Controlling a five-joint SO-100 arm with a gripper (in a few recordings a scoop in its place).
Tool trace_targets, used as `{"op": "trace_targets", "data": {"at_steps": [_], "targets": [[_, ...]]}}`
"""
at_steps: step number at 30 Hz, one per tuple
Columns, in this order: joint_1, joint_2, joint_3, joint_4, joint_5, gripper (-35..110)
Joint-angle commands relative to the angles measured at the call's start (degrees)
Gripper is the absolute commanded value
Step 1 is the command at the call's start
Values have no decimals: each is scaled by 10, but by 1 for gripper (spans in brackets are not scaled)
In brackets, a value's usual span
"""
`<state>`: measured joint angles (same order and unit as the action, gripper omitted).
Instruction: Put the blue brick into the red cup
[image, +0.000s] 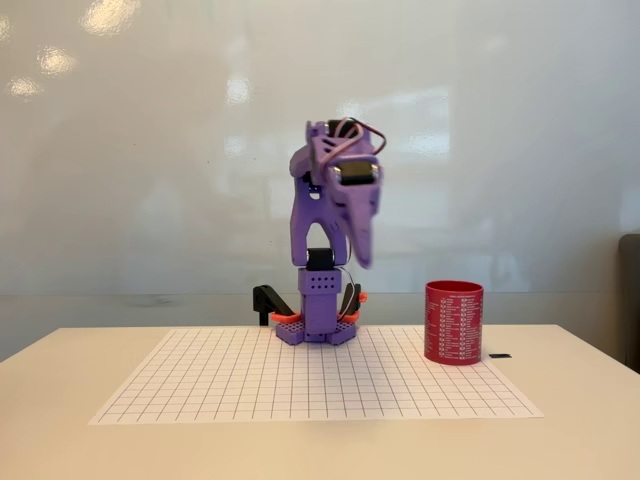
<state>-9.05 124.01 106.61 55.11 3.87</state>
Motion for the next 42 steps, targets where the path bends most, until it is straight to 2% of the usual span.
{"op": "trace_targets", "data": {"at_steps": [1,8,16,23,27,33,42], "targets": [[55,141,16,8,-8,-1],[73,333,73,53,-27,-1],[78,541,104,176,-40,-1],[62,651,117,266,-53,-1],[44,651,177,234,-53,-1],[-9,651,384,154,-51,-1],[-38,652,577,134,-11,-1]]}}
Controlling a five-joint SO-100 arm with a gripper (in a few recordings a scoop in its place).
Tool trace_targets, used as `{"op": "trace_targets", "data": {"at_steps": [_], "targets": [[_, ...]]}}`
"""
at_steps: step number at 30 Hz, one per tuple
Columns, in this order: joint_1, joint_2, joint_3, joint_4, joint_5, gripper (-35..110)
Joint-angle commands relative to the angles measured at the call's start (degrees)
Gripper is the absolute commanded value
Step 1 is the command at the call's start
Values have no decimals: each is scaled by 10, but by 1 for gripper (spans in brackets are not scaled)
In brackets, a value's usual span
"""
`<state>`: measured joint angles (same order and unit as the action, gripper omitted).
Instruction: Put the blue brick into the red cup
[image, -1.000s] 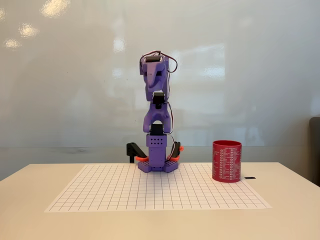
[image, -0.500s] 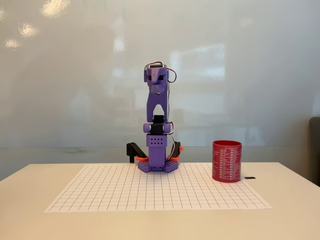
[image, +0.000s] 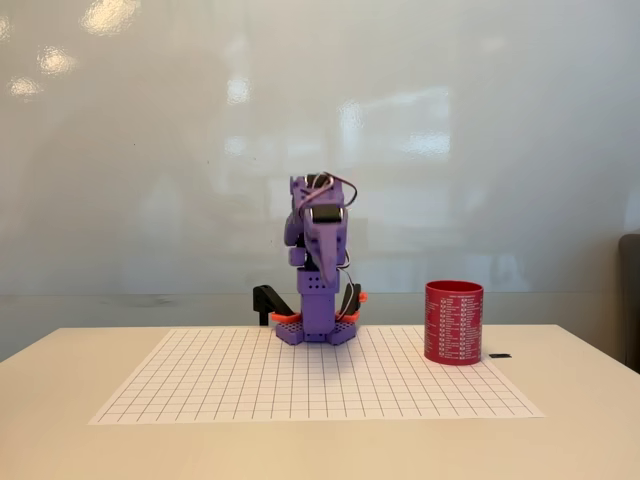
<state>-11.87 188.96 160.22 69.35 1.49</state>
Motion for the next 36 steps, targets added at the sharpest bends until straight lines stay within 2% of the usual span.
{"op": "trace_targets", "data": {"at_steps": [1,18,36], "targets": [[-10,3,54,-6,15,-1],[19,3,111,8,81,-1],[45,3,129,-1,81,-1]]}}
